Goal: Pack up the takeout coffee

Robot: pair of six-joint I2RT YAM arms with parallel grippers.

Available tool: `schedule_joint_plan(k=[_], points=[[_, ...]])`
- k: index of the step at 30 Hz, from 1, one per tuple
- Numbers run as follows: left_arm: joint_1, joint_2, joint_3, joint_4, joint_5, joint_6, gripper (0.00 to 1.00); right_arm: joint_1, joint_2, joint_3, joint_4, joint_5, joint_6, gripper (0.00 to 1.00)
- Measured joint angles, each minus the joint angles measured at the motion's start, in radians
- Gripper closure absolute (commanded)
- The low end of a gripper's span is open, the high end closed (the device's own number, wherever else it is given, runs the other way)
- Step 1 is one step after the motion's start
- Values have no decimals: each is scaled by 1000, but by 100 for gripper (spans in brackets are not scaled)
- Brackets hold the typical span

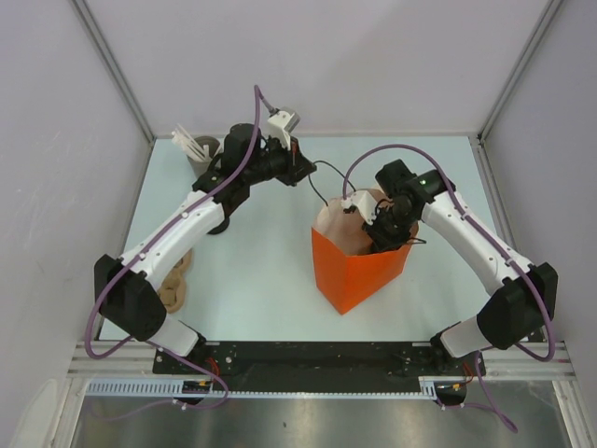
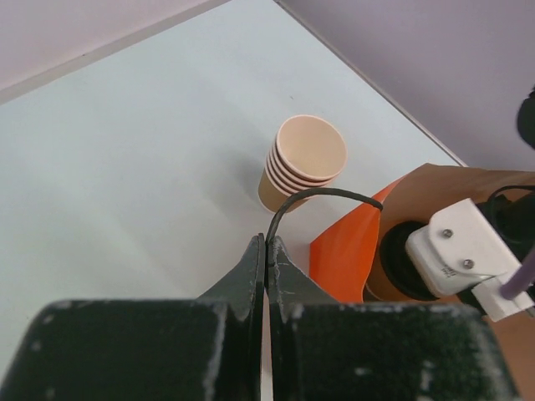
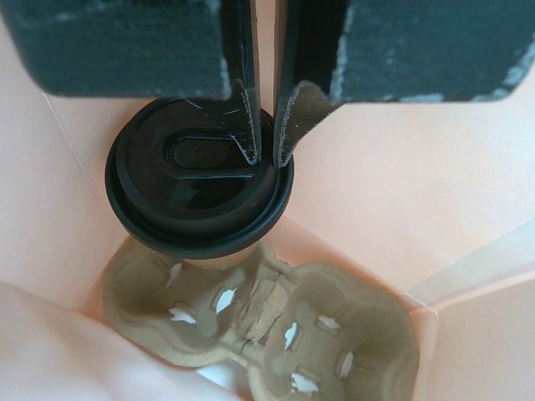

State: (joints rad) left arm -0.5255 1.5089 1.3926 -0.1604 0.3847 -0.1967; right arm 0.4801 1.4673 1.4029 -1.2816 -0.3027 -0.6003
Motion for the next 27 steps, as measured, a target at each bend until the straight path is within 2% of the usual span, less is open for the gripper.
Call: schedule_joint_plan(k=[14,27], points=[[-18,-5,26,-6,89,23,100,-12,23,-32,0,-1,-12,100],[-69,-20,62,-30,88,93,100,-12,35,-66,-11,-5,-25,100]])
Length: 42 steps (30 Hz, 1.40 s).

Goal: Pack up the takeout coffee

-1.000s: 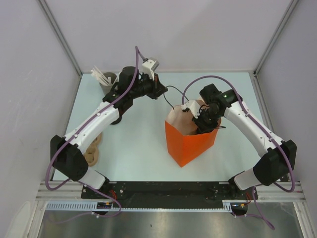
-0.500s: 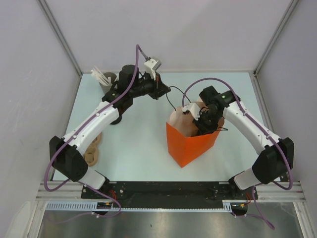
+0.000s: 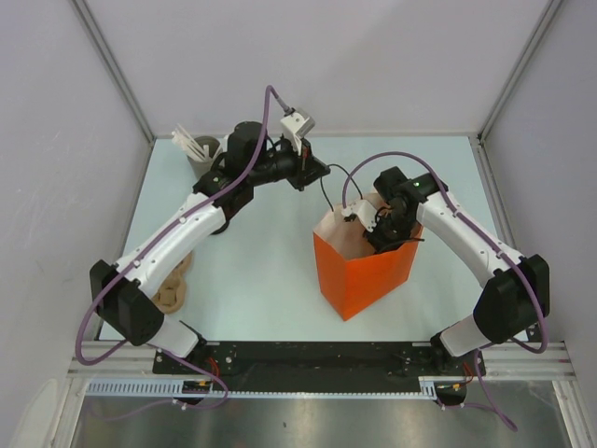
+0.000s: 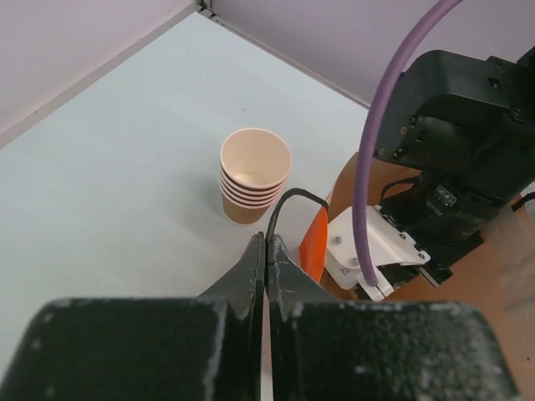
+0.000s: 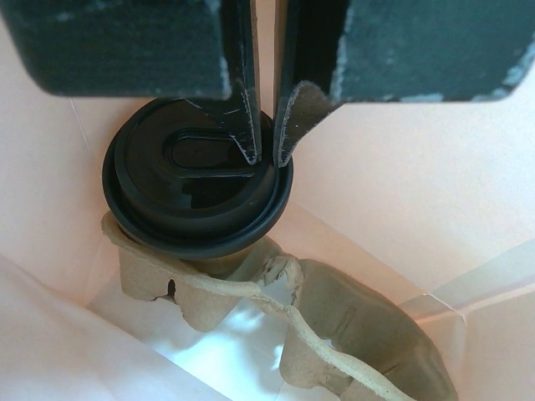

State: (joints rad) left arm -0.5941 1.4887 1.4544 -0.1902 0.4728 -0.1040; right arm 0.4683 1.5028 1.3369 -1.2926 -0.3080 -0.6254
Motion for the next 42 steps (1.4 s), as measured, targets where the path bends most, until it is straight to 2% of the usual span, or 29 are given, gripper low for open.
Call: schedule_joint_plan(k=[20,31,42], points=[[-24,-25,78,-90,0,75,100,41,10,0,57,5,26,100],[-25,-44,83,-135,-40,150,100,68,88,8,132,12,69,100],[-13,-69,101,-174,-105,203,100,85,204,120,189,3,75,100]])
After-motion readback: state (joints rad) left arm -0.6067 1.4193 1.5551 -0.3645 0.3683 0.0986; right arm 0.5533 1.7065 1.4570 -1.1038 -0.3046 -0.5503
